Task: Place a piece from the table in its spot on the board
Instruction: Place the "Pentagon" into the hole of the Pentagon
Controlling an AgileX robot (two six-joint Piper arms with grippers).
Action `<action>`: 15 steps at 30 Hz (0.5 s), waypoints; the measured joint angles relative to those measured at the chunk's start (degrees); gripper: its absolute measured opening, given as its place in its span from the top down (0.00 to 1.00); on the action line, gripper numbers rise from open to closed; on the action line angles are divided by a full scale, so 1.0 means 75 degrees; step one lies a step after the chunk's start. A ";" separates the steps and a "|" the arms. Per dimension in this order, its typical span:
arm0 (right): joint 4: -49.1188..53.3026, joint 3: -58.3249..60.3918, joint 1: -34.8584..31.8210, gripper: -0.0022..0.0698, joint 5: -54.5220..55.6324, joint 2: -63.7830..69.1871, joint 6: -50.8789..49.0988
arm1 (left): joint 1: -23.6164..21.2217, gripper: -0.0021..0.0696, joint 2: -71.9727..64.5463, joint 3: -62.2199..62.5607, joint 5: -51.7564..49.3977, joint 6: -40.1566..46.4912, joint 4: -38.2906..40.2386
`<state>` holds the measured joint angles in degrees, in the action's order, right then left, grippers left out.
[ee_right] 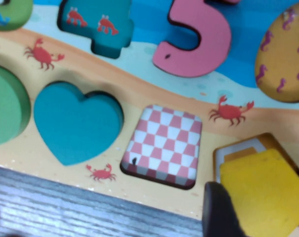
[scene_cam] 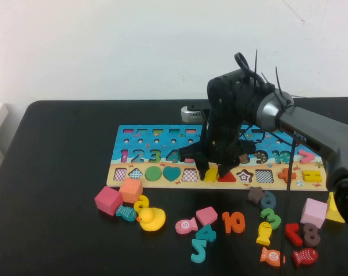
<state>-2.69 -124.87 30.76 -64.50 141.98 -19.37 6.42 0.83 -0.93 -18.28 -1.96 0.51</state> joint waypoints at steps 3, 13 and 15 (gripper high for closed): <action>0.0000 0.0000 -0.0013 0.45 0.0000 0.0000 0.0041 | 0.0000 0.97 0.0000 0.0000 0.0000 0.0000 0.0000; 0.0029 0.0000 -0.0013 0.45 0.0252 0.0000 0.0076 | 0.0000 0.97 0.0000 0.0000 0.0000 0.0000 0.0000; 0.0029 0.0000 -0.0013 0.45 0.0264 0.0016 0.0076 | 0.0000 0.97 0.0000 0.0000 0.0000 0.0000 0.0000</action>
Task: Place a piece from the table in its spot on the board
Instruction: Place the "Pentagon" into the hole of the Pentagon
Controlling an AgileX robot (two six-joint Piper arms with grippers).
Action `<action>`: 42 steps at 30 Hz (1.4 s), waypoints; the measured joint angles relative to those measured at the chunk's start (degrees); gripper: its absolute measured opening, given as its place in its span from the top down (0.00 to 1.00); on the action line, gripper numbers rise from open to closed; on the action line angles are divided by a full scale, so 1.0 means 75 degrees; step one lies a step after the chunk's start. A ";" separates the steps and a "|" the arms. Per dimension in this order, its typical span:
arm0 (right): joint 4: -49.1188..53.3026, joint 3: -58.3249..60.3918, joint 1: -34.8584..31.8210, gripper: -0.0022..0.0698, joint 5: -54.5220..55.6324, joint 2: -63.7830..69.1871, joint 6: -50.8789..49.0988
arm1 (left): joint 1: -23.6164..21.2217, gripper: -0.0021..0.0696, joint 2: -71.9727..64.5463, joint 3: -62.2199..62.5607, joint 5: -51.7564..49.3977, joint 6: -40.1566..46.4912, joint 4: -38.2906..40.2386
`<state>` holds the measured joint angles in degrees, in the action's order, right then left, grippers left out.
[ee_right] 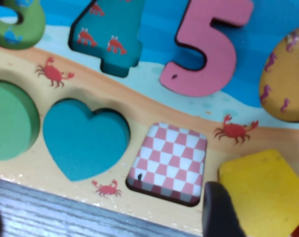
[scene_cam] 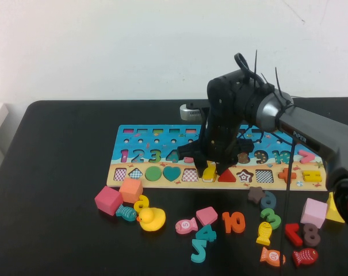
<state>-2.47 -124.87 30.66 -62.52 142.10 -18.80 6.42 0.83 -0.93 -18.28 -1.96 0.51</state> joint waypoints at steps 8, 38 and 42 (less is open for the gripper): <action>0.0108 0.0000 0.0000 0.45 0.0034 0.0027 0.0018 | 0.0000 0.97 0.0000 0.0000 0.0000 0.0000 0.0000; 0.0195 0.0000 0.0000 0.38 -0.0376 0.0112 -0.0068 | 0.0000 0.97 0.0000 0.0000 0.0000 -0.0015 0.0000; 0.0200 0.0000 0.0000 0.35 -0.0523 0.0124 -0.0068 | 0.0000 0.97 0.0000 0.0000 0.0000 -0.0015 0.0000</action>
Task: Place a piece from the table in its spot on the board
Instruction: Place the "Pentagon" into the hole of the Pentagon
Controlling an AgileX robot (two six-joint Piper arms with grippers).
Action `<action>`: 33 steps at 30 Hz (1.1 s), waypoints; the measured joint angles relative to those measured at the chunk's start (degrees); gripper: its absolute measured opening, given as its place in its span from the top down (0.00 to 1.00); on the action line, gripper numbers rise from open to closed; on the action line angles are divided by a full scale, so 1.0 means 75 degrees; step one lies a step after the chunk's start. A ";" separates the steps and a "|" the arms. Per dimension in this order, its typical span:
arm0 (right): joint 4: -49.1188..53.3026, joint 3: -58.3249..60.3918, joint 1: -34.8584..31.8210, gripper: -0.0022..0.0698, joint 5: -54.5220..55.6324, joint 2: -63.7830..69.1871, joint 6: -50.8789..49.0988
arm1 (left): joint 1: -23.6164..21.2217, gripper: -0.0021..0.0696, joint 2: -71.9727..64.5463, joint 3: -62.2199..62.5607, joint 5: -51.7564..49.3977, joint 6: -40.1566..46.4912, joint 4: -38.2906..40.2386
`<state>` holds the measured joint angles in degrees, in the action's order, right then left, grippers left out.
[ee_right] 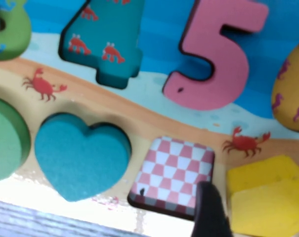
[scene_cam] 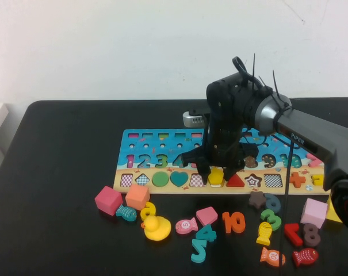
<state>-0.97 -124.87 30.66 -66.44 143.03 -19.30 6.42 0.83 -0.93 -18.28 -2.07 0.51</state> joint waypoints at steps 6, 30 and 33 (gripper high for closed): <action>0.0047 0.0000 0.0000 0.35 -0.0166 0.0000 0.0000 | 0.0000 0.97 0.0000 0.0000 0.0000 0.0000 0.0000; 0.0008 -0.1600 0.0000 0.94 -0.0520 0.0292 0.1137 | 0.0000 0.97 0.0000 0.0000 0.0000 0.0014 0.0000; -0.0008 -0.1600 0.0000 0.94 -0.0520 0.0377 0.1179 | 0.0000 0.97 0.0000 0.0000 0.0000 0.0014 0.0000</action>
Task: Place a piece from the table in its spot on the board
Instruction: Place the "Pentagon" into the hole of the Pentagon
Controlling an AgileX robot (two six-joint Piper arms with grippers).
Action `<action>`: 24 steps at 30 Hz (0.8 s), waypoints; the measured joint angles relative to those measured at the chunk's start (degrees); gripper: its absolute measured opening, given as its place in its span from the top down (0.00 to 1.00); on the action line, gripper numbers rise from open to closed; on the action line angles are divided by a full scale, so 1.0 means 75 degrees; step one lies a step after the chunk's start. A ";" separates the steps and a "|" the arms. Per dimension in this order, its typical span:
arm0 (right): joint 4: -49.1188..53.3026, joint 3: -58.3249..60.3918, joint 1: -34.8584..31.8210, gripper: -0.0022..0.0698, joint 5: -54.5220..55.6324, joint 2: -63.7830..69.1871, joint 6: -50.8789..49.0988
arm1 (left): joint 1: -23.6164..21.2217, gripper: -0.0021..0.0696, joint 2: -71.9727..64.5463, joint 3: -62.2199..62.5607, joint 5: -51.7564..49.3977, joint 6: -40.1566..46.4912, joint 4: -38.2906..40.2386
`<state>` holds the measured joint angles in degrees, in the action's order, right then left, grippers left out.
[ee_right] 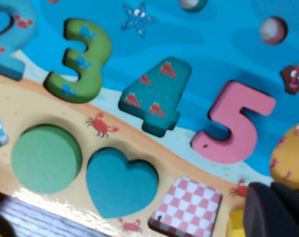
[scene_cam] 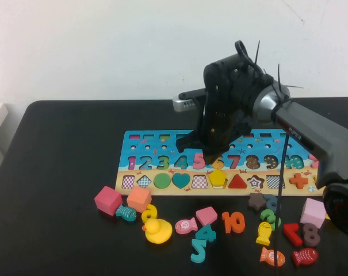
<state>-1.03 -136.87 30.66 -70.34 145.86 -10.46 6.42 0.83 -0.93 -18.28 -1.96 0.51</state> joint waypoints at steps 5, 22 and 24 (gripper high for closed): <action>-0.0193 0.0000 0.0000 0.94 0.0000 0.0124 0.0000 | 0.0000 0.97 0.0000 0.0000 0.0000 0.0000 0.0000; -0.0157 0.0000 0.0000 0.94 0.0000 0.0123 0.0268 | 0.0000 0.97 0.0000 0.0000 0.0000 0.0000 0.0000; -0.0096 0.0000 0.0000 0.94 0.0000 0.0123 0.0313 | 0.0000 0.97 0.0000 0.0000 0.0000 -0.0010 0.0000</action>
<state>-1.75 -136.87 30.66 -70.34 146.78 -8.12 6.42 0.83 -0.93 -18.28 -2.04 0.51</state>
